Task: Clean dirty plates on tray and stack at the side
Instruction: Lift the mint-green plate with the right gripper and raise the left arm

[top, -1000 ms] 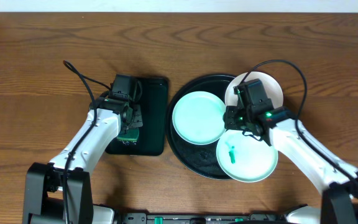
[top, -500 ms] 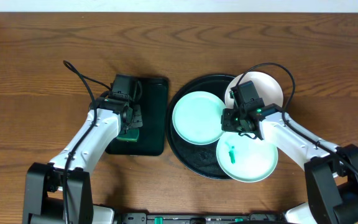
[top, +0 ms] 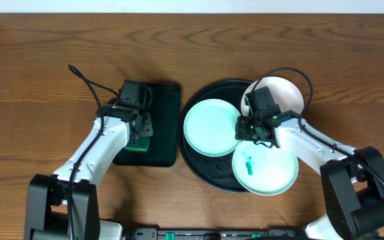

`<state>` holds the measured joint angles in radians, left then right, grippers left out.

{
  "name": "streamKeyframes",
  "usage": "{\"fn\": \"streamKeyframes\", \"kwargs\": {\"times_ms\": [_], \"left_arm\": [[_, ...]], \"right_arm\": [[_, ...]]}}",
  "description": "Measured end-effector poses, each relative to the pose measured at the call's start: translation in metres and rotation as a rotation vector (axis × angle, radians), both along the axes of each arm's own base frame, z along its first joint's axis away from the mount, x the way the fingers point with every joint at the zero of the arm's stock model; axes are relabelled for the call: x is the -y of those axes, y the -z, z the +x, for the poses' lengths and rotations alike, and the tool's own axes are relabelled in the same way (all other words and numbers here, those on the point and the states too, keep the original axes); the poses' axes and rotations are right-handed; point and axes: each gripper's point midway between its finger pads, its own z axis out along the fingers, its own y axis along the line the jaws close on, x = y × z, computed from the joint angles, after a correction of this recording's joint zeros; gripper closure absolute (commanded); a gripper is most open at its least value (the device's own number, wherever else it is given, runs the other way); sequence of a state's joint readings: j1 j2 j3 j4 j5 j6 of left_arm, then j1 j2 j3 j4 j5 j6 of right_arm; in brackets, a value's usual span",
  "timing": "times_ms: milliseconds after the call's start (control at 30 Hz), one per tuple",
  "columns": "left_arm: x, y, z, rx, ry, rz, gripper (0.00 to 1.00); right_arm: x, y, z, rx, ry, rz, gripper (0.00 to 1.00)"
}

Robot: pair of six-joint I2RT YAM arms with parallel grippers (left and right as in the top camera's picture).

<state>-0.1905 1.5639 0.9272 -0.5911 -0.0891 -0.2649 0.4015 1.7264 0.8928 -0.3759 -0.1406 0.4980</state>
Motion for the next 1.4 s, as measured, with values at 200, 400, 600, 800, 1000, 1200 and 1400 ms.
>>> {"fn": "streamKeyframes", "kwargs": {"times_ms": [200, 400, 600, 800, 1000, 1200, 1400], "left_arm": [[0.0, -0.003, 0.001, 0.009, 0.0, -0.002, 0.55], [0.001, -0.045, 0.007, 0.147, 0.001, -0.028, 0.46], [0.001, -0.107, 0.006, 0.351, 0.001, -0.067, 0.36], [0.0, -0.145, -0.002, 0.477, 0.0, -0.091, 0.23], [-0.001, -0.152, -0.004, 0.499, 0.0, -0.096, 0.21], [-0.001, -0.152, -0.004, 0.498, 0.0, -0.095, 0.21], [-0.001, -0.151, -0.004, 0.498, 0.0, -0.095, 0.21]], "right_arm": [[0.0, -0.014, 0.0, 0.025, 0.0, 0.009, 0.99], [0.0, -0.063, 0.002, 0.134, 0.0, 0.053, 0.99], [0.001, -0.081, 0.0, 0.168, 0.003, 0.07, 0.99], [0.001, -0.08, -0.001, 0.16, 0.012, 0.071, 0.99], [0.001, -0.085, -0.002, 0.143, 0.024, 0.07, 0.99], [-0.007, -0.115, 0.017, 0.204, 0.029, 0.1, 0.99], [-0.03, -0.129, 0.038, 0.249, 0.001, 0.115, 0.99]]}}
